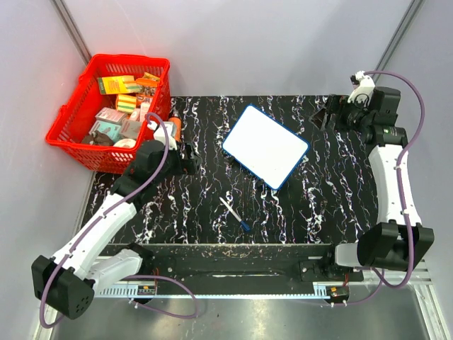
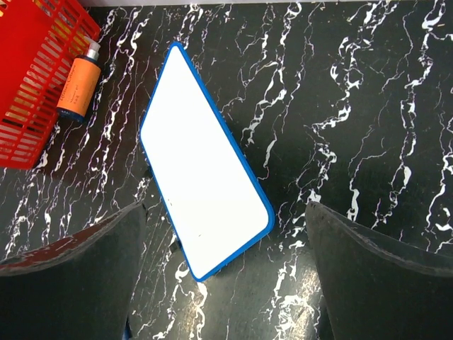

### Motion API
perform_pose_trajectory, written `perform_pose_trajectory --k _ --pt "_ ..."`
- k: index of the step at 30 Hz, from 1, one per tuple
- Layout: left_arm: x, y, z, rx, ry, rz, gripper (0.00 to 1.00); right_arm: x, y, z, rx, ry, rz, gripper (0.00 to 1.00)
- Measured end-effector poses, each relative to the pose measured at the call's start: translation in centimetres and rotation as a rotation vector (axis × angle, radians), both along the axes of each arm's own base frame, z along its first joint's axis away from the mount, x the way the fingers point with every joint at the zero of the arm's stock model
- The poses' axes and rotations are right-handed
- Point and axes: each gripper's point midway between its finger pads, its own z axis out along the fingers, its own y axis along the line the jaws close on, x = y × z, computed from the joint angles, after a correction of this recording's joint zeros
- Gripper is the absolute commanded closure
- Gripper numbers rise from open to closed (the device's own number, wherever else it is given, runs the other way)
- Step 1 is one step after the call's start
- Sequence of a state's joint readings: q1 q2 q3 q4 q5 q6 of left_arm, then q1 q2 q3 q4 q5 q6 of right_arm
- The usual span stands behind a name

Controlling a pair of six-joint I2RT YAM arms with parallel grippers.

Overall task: Write a sentence on the whiteboard
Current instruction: Pick up the whiteboard marker without the cap from the corner of the board.

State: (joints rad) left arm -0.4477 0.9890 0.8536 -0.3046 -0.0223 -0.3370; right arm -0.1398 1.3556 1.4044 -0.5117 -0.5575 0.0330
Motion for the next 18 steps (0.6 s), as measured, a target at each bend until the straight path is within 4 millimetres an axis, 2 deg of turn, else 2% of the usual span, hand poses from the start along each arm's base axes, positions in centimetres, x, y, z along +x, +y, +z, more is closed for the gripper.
perform_pose_trajectory --k 3,5,7,9,11,14,18 --pt "0.2 -0.1 0.0 -0.002 -0.005 0.000 0.01 -0.2 0.4 -0.2 -0.003 0.009 0.013 0.00" --pt "0.3 -0.1 -0.1 0.000 0.000 0.000 0.01 -0.4 1.5 -0.3 -0.020 0.005 0.050 0.00" --pt "0.3 -0.1 -0.1 0.000 0.000 0.000 0.01 -0.9 3.5 -0.7 -0.051 0.007 0.110 0.00" --pt "0.2 -0.1 0.4 -0.009 -0.020 0.000 0.01 -2.0 6.3 -1.2 -0.085 0.014 0.204 0.00" --pt "-0.3 0.1 1.4 -0.025 -0.054 0.000 0.01 -3.1 8.8 -1.5 -0.114 0.014 0.297 0.00" --pt "-1.1 0.6 4.2 -0.064 -0.139 0.000 0.01 -4.3 11.4 -1.9 -0.153 0.016 0.399 0.00" --pt "-1.9 1.2 7.1 -0.101 -0.221 0.015 0.01 -5.3 14.7 -3.8 -0.195 0.050 0.528 0.09"
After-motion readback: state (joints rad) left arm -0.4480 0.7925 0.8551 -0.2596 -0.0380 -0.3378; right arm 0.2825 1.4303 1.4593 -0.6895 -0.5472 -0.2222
